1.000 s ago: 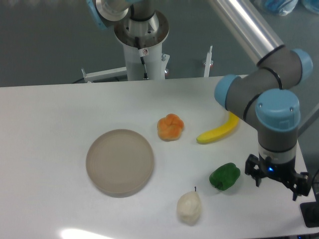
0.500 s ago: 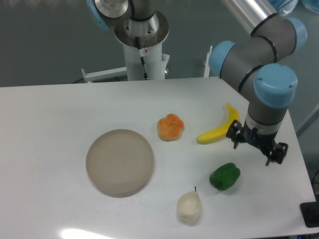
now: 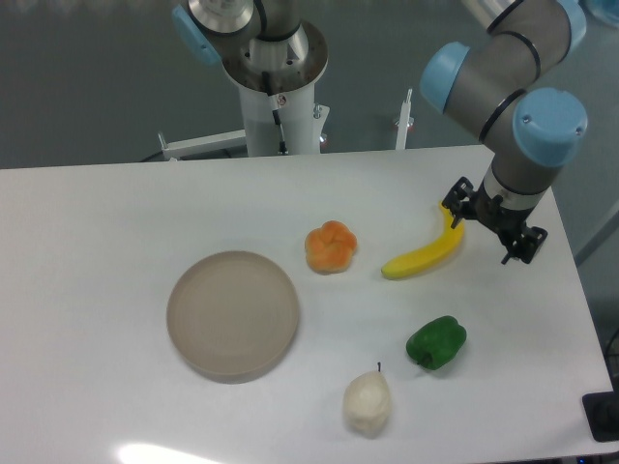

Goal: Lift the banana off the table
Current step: 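Raise the gripper and move it over the yellow banana, then lower the open gripper onto the banana and close on it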

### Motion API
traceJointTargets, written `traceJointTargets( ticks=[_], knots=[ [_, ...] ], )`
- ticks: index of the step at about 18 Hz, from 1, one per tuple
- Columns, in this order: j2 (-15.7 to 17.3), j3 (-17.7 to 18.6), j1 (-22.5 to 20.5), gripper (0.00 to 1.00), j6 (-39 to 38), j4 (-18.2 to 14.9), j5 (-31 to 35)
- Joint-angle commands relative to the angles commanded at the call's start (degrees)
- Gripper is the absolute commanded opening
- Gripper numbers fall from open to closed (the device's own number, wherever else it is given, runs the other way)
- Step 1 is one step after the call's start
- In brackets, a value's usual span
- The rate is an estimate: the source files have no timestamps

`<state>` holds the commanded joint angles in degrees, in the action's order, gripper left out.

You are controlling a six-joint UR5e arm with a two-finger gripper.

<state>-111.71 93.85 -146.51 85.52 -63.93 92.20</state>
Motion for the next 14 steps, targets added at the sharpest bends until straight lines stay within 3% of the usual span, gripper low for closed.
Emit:
traceJointTargets(
  ticks=[3, 9, 14],
  knots=[
    [0.09, 5.81, -0.17, 1.0, -0.7, 8.19, -0.52],
    [0.01, 9.77, -0.35, 1.0, -2.29, 11.89, -0.35],
    [-0.52, 13.98, -0.17, 1.0, -1.67, 18.21, -0.26]
  ],
)
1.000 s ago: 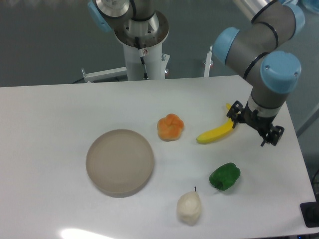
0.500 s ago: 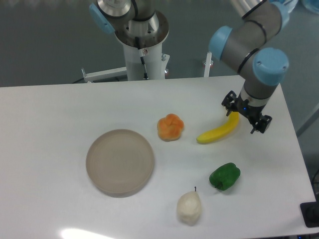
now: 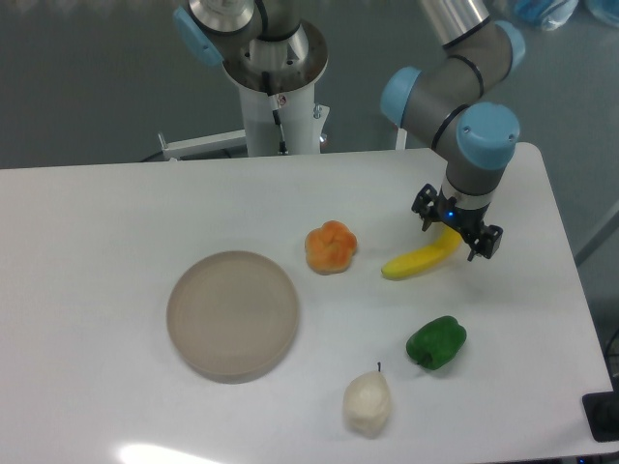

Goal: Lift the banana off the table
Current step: 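Lower the open gripper onto the banana and close on it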

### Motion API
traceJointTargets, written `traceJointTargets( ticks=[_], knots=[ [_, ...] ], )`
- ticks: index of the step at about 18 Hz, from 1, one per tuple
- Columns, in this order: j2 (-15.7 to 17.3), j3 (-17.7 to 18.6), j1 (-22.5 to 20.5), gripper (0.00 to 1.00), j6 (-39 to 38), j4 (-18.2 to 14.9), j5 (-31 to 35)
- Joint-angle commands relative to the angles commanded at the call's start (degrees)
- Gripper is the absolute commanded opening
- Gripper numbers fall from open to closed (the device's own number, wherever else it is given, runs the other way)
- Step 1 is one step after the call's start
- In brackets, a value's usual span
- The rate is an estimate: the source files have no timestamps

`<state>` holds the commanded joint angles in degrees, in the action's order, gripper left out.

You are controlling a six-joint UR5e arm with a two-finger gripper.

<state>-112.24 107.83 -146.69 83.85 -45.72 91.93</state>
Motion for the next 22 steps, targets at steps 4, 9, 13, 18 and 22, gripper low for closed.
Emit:
traceJointTargets(
  ticks=[4, 9, 13, 18, 22],
  knots=[
    [-0.53, 1.5, -0.18, 1.0, 0.09, 1.86, 0.17],
    [-0.97, 1.59, 0.0, 1.0, -0.53, 2.03, 0.0],
    [-1.58, 1.5, 0.0, 0.92, -0.61, 2.12, 0.0],
    [-1.58, 1.15, 0.0, 0.52, -0.44, 1.95, 0.0],
    [-1.58, 1.15, 0.0, 0.41, -0.53, 1.95, 0.09]
  ],
)
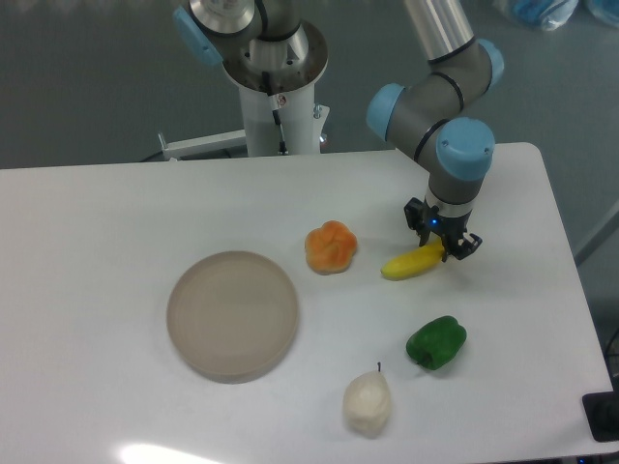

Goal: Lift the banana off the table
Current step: 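Lower the open gripper onto the banana and close on it, then lift the grasped banana up off the table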

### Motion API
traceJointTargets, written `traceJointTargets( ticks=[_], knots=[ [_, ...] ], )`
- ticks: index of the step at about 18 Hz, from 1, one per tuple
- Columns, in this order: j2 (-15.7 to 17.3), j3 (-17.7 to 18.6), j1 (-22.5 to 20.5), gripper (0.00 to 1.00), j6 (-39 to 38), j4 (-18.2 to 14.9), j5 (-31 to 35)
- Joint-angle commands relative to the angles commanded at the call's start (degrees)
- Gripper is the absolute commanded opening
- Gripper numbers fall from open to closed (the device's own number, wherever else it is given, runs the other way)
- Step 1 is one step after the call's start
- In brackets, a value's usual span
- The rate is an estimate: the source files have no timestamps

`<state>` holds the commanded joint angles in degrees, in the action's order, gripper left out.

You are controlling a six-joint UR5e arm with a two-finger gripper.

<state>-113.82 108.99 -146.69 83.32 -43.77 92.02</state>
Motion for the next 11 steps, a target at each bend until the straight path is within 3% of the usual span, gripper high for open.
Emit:
traceJointTargets(
  ticks=[7, 11],
  knots=[
    [0.17, -0.88, -0.09, 0.34, 0.09, -0.17, 0.17],
    [0.97, -3.59, 0.7, 0.32, 0.26, -0.96, 0.7]
  ],
)
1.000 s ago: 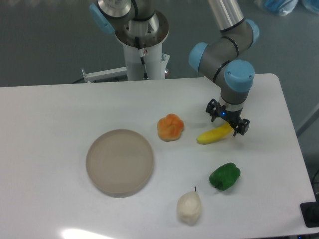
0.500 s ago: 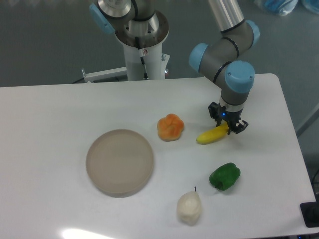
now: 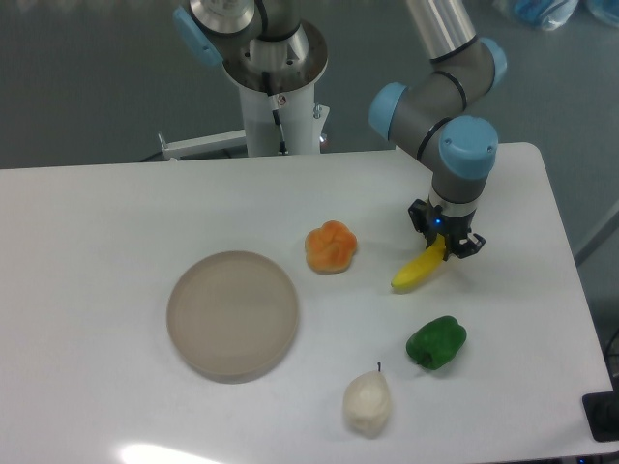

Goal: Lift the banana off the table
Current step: 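Lift the grasped banana up off the table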

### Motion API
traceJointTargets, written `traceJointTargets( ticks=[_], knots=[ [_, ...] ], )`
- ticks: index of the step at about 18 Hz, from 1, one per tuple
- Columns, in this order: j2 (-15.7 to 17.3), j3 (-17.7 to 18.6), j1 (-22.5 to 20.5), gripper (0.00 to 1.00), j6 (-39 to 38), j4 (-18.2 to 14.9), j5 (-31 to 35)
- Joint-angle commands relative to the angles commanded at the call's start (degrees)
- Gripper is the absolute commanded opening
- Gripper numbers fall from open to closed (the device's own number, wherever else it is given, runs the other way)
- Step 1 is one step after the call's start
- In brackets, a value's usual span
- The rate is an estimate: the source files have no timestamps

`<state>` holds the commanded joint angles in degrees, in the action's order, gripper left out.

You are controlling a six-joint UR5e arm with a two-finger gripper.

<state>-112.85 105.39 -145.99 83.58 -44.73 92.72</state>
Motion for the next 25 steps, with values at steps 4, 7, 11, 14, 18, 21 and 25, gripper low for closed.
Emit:
traceJointTargets(
  ticks=[4, 7, 11, 14, 18, 21, 25],
  knots=[
    [0.18, -6.15, 3.6, 0.32, -0.17, -2.89, -0.09],
    [0.35, -11.77, 5.1, 0.32, -0.18, -7.02, -0.09],
    [-0.26, -16.7, 6.33, 0.32, -0.35, -10.28, 0.0],
    [-0.26, -18.73, 6.25, 0.32, -0.26, -12.13, -0.09],
    [-0.44, -19.7, 6.42, 0.32, -1.31, -12.04, -0.09],
    [-0.61, -19.96, 6.51, 0.32, -2.45, -11.96, -0.35],
    [-0.79, -20.23, 6.51, 0.32, -2.55, -11.96, -0.35]
  ],
)
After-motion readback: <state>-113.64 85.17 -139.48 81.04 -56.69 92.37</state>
